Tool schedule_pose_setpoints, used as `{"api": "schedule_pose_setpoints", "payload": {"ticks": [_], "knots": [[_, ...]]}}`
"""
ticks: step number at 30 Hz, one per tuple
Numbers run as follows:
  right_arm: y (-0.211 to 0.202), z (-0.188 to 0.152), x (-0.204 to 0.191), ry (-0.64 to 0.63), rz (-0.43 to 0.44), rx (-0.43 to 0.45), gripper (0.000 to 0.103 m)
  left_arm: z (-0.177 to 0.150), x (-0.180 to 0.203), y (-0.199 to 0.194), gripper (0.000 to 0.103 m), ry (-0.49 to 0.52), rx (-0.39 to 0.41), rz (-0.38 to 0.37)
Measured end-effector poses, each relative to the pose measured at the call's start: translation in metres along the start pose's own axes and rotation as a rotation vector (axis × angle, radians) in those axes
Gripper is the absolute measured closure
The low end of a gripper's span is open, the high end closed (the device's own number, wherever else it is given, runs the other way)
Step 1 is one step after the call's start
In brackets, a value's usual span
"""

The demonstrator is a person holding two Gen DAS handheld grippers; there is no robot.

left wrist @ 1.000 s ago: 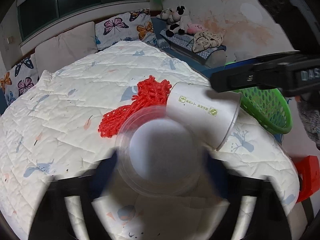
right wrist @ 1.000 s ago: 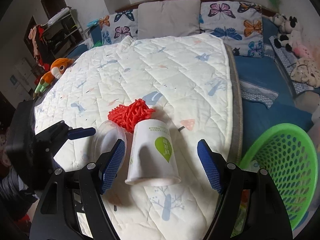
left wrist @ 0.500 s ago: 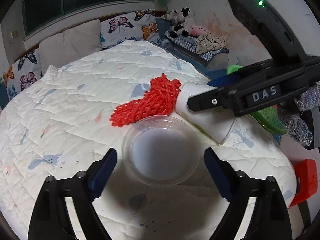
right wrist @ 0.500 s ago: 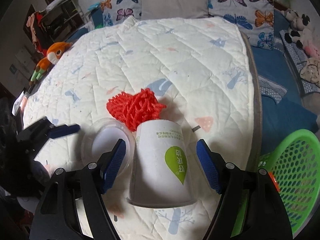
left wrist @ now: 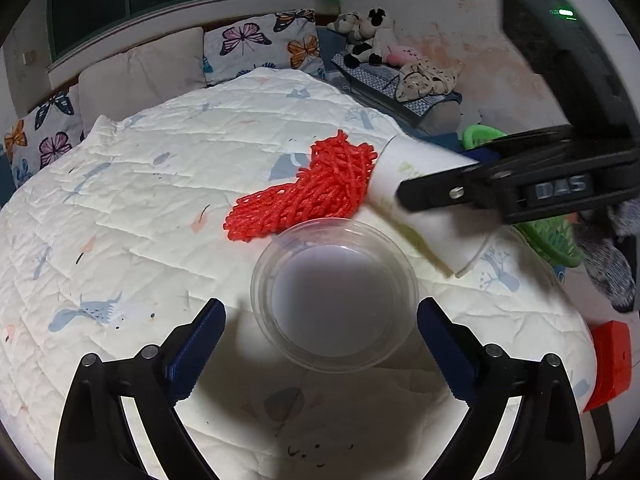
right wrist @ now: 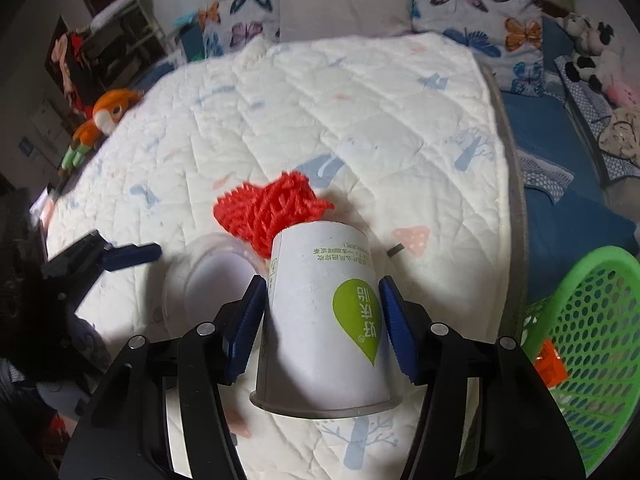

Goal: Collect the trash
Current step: 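Grasp the white paper cup with the right tool while the left tool grasps the clear bowl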

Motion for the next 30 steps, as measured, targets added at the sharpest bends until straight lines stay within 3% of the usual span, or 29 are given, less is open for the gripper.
{"api": "schedule_pose_setpoints", "payload": {"ticks": [9, 14, 15, 20, 30], "knots": [[-0.023, -0.013, -0.001, 0.085, 0.020, 0.190, 0.045, 0.003, -0.010, 0.004, 0.010, -0.071, -0.009, -0.014], [-0.012, -0.017, -0.005, 0.067, -0.001, 0.148, 0.045, 0.006, -0.013, 0.007, 0.021, -0.080, -0.023, -0.005], [-0.011, -0.018, -0.006, 0.061, -0.010, 0.141, 0.045, 0.006, -0.013, 0.008, 0.030, -0.083, -0.027, -0.003], [-0.006, -0.014, -0.009, 0.026, -0.016, 0.097, 0.045, 0.012, -0.021, 0.018, 0.038, -0.120, -0.064, -0.004], [0.010, -0.001, -0.008, -0.026, -0.016, -0.001, 0.044, 0.021, -0.021, 0.026, 0.063, -0.085, -0.086, 0.017]]}}
Point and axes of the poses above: each gripper's, at about its wrist camera, not at the fingertips, and y roughly the way its jaws point, x to its right, z to its top, the point moved 2 cm from there along y, roughly the way its jaws point, and after that the axes turned 10 degrees about -y, right-handed, at the moved point
